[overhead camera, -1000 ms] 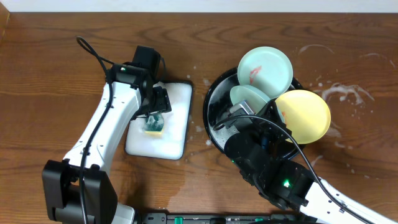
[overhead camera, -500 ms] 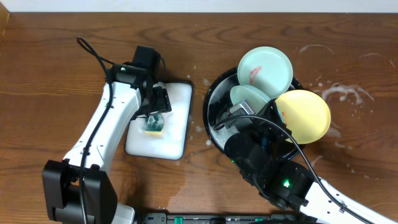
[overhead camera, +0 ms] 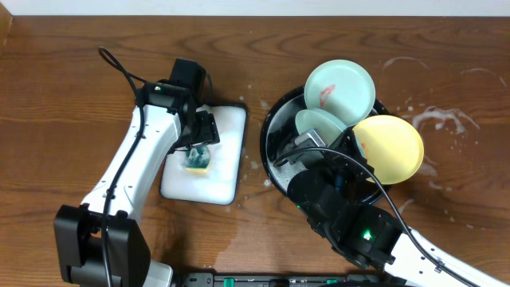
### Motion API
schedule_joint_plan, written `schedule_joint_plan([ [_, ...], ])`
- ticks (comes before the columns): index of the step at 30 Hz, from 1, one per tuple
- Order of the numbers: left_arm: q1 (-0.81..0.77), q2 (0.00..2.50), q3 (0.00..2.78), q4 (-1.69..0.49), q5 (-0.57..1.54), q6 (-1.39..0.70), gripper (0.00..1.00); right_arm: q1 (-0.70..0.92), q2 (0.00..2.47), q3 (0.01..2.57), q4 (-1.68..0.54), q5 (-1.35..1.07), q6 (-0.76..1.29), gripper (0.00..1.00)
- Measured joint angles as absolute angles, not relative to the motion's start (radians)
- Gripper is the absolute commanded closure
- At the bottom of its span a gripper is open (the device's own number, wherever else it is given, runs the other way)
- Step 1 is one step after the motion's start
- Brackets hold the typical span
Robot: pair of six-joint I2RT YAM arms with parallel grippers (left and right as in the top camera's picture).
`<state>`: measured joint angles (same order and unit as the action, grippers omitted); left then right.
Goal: Clean dirty plates on tray and stack at the side
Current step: 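Grasp the rim of the scrubbed pale green plate with the right gripper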
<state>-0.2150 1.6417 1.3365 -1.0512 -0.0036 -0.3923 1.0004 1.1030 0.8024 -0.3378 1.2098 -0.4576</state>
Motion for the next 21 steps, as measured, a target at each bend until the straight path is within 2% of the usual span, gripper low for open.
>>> schedule_joint_plan([
  [21, -0.215, 1.642, 1.336, -1.051, -0.004, -0.392, 0.19, 1.000, 1.103, 0.802, -0.338, 1.232, -0.458, 0.99],
])
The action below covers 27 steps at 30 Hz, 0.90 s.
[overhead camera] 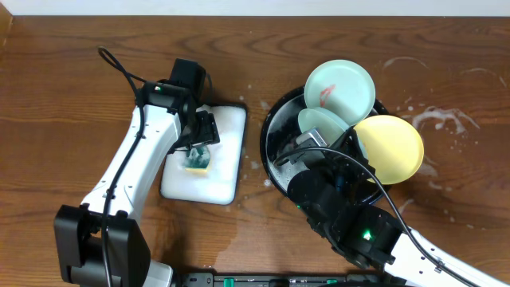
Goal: Clean dirty plates on tray and stack at the side
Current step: 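Grasp the rim of the scrubbed pale green plate with the right gripper, then lift the pale green plate out and place it right of the basin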
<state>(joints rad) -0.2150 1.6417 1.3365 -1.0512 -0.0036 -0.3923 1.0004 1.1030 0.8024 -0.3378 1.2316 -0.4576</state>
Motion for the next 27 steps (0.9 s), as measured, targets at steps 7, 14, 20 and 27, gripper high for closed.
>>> schedule_joint_plan([
  [7, -0.215, 1.642, 1.336, -1.051, -0.004, -0.392, 0.19, 1.000, 1.103, 0.802, -0.338, 1.232, -0.453, 0.99],
  [14, -0.215, 1.642, 1.336, -1.051, -0.003, -0.392, 0.19, 1.000, 1.103, 0.802, -0.339, 1.231, -0.357, 0.99],
  [20, -0.215, 1.642, 1.336, -1.051, -0.004, -0.392, 0.19, 0.967, 1.103, 0.803, -0.437, 1.139, -0.058, 0.99],
  [27, -0.215, 1.642, 1.335, -1.051, -0.003, -0.392, 0.19, 0.792, 1.078, 0.803, -0.498, 0.898, 0.234, 0.99],
])
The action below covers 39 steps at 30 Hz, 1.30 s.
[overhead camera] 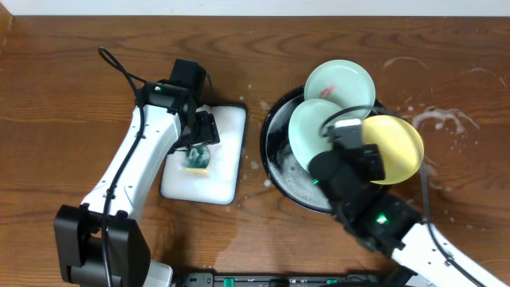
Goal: Clean dirty plates on tray and stack at the side
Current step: 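Lift the pale green plate out and place it right of the basin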
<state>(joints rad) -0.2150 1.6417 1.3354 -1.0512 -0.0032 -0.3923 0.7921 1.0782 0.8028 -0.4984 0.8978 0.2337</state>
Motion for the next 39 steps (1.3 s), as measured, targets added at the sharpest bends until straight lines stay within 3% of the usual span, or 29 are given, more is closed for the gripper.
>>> schedule_joint_plan([
  [5, -0.215, 1.642, 1.335, -1.052, -0.003, -0.392, 0.19, 0.533, 0.936, 0.803, -0.506, 0.598, 0.378, 0.99],
  [11, -0.215, 1.642, 1.335, -1.052, -0.003, -0.392, 0.19, 0.039, 0.815, 0.803, -0.551, 0.207, 0.446, 0.99],
  [20, -0.215, 1.642, 1.335, -1.052, -0.003, -0.392, 0.19, -0.575, 0.944, 0.803, -0.531, -0.125, 0.489, 0.99],
  [24, -0.215, 1.642, 1.335, -1.052, -0.003, -0.392, 0.19, -0.678, 1.091, 0.804, -0.457, -0.166, 0.524, 0.99],
  [39, -0.215, 1.642, 1.334, -1.052, -0.003, -0.392, 0.19, -0.799, 1.557, 0.804, -0.170, -0.202, 0.543, 0.99],
])
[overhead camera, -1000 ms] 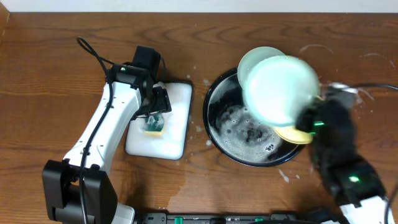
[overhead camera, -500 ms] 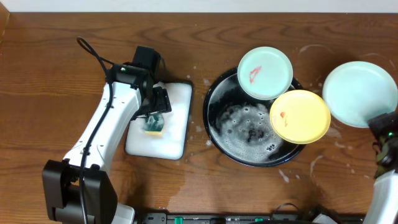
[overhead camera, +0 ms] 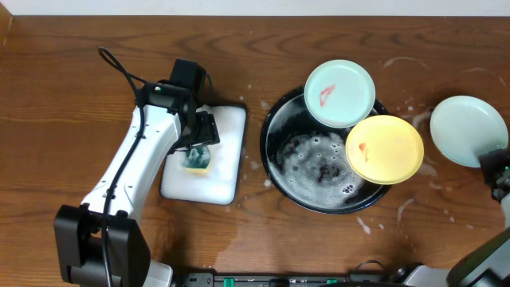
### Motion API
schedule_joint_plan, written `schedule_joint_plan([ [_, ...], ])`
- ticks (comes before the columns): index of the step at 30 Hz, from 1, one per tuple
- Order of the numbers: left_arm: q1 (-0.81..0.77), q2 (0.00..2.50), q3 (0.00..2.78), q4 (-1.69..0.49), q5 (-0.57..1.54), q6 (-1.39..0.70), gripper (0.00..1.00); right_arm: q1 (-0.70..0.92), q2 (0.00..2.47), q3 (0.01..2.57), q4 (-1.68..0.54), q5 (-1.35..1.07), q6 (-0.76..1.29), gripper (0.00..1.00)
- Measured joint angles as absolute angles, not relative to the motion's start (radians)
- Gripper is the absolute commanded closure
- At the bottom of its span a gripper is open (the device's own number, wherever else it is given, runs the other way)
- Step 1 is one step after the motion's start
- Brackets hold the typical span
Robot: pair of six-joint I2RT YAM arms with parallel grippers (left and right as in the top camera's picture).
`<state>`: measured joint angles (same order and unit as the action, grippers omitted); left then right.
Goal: Clean dirty plates on tray and stack at the side
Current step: 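Lift the pale green plate out and place it right of the basin, then grasp the yellow plate rim with the right gripper and pull it down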
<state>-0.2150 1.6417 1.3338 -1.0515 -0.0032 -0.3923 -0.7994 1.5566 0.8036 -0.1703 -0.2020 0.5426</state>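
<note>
A black round tray (overhead camera: 275, 163) holds foamy water. On its far rim rests a pale green plate (overhead camera: 340, 94) with a red smear. A yellow plate (overhead camera: 384, 149) with a red spot lies on the tray's right side. A second pale green plate (overhead camera: 466, 130), with no stain showing, is out over the table at the far right. My right gripper (overhead camera: 488, 159) is shut on its near rim. My left gripper (overhead camera: 197, 151) is shut on a green-and-yellow sponge (overhead camera: 196, 163) on the white pad (overhead camera: 223, 171).
Soapy smears (overhead camera: 442, 119) streak the wood to the right of the tray, under and around the held plate. A wet patch (overhead camera: 239, 231) lies on the table near the front edge. The left arm's base (overhead camera: 100, 247) stands at the front left.
My right arm has moved from over the tray to the far right of the table, with the pale green plate in its gripper. The foamy tray floor now shows. The left arm has not moved.
My right arm first hung over the tray, at a tilted pale green plate inside it. The plate was then held level above the tray, and is now out at the table's right side. My left gripper stayed on the sponge throughout.
</note>
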Motion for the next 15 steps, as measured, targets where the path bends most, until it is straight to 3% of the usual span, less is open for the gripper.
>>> schedule_joint_plan([
  [4, -0.215, 1.642, 1.334, -1.052, -0.003, -0.392, 0.19, -0.803, 1.612, 0.804, -0.138, -0.218, 0.525, 0.84],
  [5, -0.215, 1.642, 1.334, -1.052, -0.003, -0.392, 0.19, -0.802, 1.617, 0.803, -0.129, -0.235, 0.496, 0.73],
  [6, -0.215, 1.642, 1.334, -1.052, -0.004, -0.392, 0.19, -0.801, 1.616, 0.804, -0.124, -0.256, 0.464, 0.57],
  [11, -0.215, 1.642, 1.334, -1.052, -0.003, -0.392, 0.19, -0.774, 1.587, 0.826, -0.170, -0.323, 0.411, 0.51],
  [15, -0.215, 1.642, 1.334, -1.051, -0.004, -0.392, 0.19, -0.699, 1.478, 0.888, -0.377, -0.371, 0.372, 0.49],
])
